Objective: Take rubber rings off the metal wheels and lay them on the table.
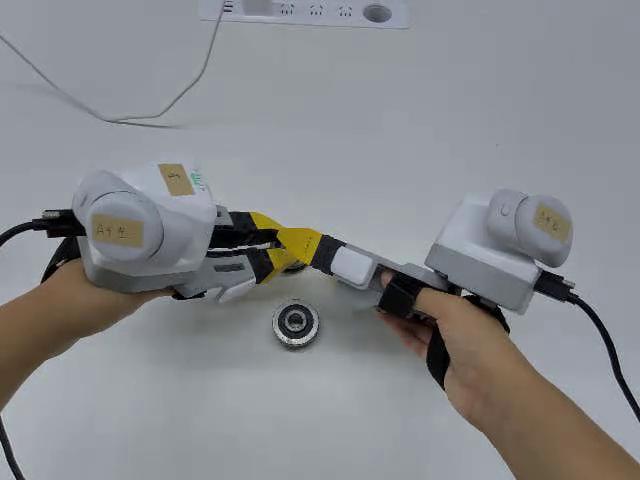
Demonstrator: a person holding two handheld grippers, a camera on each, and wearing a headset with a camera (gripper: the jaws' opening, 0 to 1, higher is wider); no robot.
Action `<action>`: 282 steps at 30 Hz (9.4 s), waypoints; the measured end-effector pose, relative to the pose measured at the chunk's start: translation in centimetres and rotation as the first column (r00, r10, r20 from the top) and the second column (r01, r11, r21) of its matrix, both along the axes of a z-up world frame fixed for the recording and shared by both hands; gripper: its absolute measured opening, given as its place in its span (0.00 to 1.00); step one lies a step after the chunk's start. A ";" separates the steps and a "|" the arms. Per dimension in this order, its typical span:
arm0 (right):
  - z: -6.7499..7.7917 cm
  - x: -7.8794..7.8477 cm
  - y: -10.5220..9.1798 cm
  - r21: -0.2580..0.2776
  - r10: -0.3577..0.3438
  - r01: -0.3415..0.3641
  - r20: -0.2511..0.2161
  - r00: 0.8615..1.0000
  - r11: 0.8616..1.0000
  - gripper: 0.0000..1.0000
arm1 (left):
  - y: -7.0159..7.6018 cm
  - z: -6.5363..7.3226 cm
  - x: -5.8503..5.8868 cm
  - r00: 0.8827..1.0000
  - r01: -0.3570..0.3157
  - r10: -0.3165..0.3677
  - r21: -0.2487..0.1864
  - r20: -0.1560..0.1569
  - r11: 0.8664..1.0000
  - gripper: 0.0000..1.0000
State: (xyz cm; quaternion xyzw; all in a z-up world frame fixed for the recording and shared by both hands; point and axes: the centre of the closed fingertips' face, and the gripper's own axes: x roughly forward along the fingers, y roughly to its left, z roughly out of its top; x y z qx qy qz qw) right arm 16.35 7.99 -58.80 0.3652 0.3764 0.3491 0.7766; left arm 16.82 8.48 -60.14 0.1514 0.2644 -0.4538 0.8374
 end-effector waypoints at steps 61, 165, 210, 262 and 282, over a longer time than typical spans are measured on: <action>-0.7 0.0 0.3 0.050 -0.006 0.007 -0.022 1.000 0.999 0.44 | -0.1 0.0 -0.1 1.000 0.013 -0.013 0.021 -0.011 1.000 0.12; -1.5 0.6 -0.6 -0.095 -0.002 0.000 -0.020 1.000 0.995 0.00 | -0.1 0.0 0.0 1.000 0.018 -0.018 0.032 -0.004 0.999 0.12; -0.9 0.5 -0.5 -0.075 -0.010 0.007 -0.042 0.999 0.997 0.00 | -0.2 0.0 0.1 1.000 0.022 -0.023 0.047 0.016 0.999 0.13; 2.8 0.4 -2.8 0.010 -0.100 0.101 -0.043 0.994 0.995 0.01 | 3.2 3.8 0.3 0.992 -0.105 0.101 0.044 0.081 0.993 0.26; 0.3 -2.5 -8.7 -0.019 -0.242 0.242 -0.161 0.957 0.970 0.01 | 2.0 4.2 -1.3 0.994 -0.085 0.083 0.027 0.075 0.996 0.25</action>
